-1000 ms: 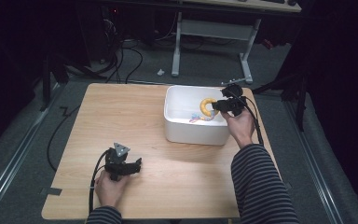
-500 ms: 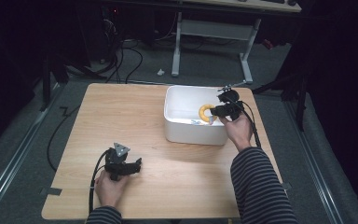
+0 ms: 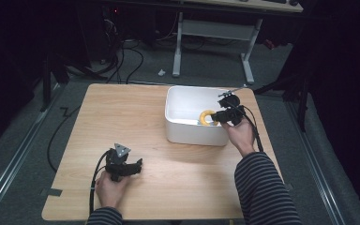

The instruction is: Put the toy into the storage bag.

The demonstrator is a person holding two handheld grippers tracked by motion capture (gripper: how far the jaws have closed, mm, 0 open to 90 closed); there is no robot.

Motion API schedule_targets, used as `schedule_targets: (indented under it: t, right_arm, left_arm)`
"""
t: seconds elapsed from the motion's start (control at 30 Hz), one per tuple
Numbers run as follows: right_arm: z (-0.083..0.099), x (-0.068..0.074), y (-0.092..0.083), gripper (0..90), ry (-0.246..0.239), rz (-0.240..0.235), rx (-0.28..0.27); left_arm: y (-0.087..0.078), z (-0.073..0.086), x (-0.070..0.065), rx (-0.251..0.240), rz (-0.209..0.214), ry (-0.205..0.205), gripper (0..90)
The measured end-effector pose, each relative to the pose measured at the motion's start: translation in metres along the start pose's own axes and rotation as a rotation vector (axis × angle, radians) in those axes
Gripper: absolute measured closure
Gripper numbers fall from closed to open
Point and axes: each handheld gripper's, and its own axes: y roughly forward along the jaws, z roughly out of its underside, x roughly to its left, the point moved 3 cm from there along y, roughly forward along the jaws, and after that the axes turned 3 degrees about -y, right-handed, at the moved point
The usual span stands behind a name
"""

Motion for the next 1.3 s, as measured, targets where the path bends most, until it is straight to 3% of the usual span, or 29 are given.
schedule_targets:
  t: [0.33,0.37,0.5,0.73,1.3]
  right_arm:
    - [0.000,0.002,-0.001,69.8,0.004,-0.042,-0.005]
    - [0.000,0.002,-0.003,65.3,0.009,-0.043,-0.016]
    - [0.000,0.002,-0.008,61.2,0.016,-0.054,-0.038]
    - [0.007,-0.001,-0.030,50.6,0.016,-0.037,-0.110]
    - [0.034,-0.017,-0.077,47.1,0.032,-0.016,-0.211]
  left_arm:
    - [0.000,0.000,0.000,-0.001,-0.001,0.000,17.5]
    - [0.000,0.000,0.000,0.000,0.000,0.000,17.5]
    - [0.000,0.000,0.000,0.000,-0.001,0.001,17.4]
    - [0.000,0.000,0.000,0.000,0.000,0.002,17.4]
    - [0.000,0.000,0.000,0.000,0.000,0.002,17.4]
